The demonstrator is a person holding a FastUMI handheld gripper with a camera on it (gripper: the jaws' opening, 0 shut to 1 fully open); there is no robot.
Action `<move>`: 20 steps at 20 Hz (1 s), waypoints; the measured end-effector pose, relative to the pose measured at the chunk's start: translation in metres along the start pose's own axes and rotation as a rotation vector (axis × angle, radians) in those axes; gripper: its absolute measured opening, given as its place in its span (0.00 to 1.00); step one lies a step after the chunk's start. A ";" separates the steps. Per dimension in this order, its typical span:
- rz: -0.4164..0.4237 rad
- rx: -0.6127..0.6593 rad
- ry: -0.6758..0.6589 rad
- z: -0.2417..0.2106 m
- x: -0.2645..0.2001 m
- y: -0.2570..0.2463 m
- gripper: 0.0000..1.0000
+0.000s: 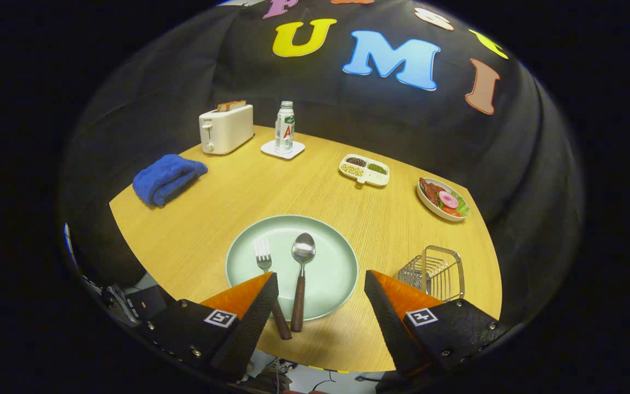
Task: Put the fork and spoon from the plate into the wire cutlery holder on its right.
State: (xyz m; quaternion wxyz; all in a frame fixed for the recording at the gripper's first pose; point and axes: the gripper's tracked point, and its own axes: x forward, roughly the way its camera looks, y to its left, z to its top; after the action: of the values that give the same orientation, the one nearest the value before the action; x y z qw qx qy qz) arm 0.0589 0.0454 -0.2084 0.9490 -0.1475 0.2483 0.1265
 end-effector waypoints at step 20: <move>0.100 -0.174 0.306 -0.054 0.048 0.022 0.77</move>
State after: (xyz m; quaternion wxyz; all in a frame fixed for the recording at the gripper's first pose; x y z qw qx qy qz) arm 0.0690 0.0553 -0.2830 0.8764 -0.2340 0.3849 0.1704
